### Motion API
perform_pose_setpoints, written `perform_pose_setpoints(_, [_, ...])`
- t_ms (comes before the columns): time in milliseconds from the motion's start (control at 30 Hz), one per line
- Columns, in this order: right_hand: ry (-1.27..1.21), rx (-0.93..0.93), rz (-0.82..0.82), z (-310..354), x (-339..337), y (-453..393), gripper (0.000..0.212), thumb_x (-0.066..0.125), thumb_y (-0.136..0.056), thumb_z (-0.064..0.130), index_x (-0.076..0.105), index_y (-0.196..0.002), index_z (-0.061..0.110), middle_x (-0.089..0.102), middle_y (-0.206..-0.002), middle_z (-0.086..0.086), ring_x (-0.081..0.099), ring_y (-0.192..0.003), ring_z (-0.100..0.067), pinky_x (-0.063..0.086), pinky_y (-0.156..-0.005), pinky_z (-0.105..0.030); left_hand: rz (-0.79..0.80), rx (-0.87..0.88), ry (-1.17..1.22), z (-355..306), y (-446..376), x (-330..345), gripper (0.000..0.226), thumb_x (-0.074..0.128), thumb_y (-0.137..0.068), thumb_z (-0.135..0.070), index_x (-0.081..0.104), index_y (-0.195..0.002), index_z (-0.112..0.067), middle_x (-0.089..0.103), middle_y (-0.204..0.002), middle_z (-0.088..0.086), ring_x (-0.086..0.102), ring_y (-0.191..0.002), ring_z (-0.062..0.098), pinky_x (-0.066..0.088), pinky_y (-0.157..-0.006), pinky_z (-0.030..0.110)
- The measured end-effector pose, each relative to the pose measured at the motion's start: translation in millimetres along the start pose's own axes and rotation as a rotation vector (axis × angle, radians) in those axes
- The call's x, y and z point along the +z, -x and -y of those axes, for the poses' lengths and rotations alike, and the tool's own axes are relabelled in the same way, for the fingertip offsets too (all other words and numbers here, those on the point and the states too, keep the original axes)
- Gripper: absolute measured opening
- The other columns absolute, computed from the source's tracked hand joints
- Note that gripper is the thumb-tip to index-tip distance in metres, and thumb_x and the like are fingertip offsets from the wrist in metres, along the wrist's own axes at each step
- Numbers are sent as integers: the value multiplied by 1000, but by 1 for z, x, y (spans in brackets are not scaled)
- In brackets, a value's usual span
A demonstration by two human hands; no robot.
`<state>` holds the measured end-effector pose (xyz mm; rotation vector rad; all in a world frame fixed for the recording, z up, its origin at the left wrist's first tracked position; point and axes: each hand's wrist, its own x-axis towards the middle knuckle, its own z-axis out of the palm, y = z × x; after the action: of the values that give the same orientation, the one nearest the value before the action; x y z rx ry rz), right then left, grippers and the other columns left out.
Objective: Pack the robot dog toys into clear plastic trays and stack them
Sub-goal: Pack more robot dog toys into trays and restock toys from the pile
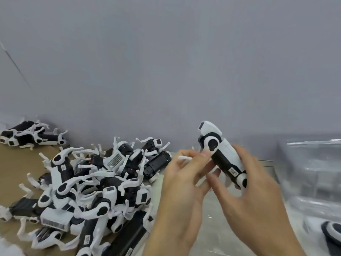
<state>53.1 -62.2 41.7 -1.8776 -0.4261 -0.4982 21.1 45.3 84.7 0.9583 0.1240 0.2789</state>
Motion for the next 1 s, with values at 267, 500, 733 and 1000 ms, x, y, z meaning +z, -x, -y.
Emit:
perform_pose_setpoints(267, [-174, 95, -72, 3, -18, -6, 14, 66, -84, 32, 63, -93, 42, 68, -76, 17, 61, -69, -5, 44, -55, -13, -36, 247, -600, 1, -4, -6, 55, 64, -60, -78, 66, -89, -31, 70, -100, -14, 71, -88, 12, 57, -76, 34])
perform_pose_setpoints(500, [-412, 147, 171, 14, -25, -7, 7, 70, -84, 39, 69, -88, 44, 69, -77, 10, 67, -72, -6, 39, -44, -8, 98, 252, -187, -4, -5, -7, 58, 61, -80, -64, 67, -124, -27, 69, -123, 0, 63, -120, 21, 48, -97, 42])
perform_pose_setpoints(733, [-406, 94, 313, 9, -12, -2, 14, 63, -91, 35, 67, -104, 38, 73, -94, 10, 68, -86, -7, 55, -71, -22, 154, 203, -90, -2, -3, -2, 35, 65, -85, -13, 69, -119, -17, 71, -103, 11, 67, -88, 22, 59, -69, 35])
perform_pose_setpoints(1000, [-409, -93, 251, 11, -6, -1, 68, 63, -94, 15, 36, -136, 61, 70, -103, 12, 72, -87, -16, 60, -70, -29, 215, 191, -221, 0, -2, -4, 37, 60, -87, -20, 65, -124, -20, 71, -108, 10, 69, -99, 28, 57, -85, 42])
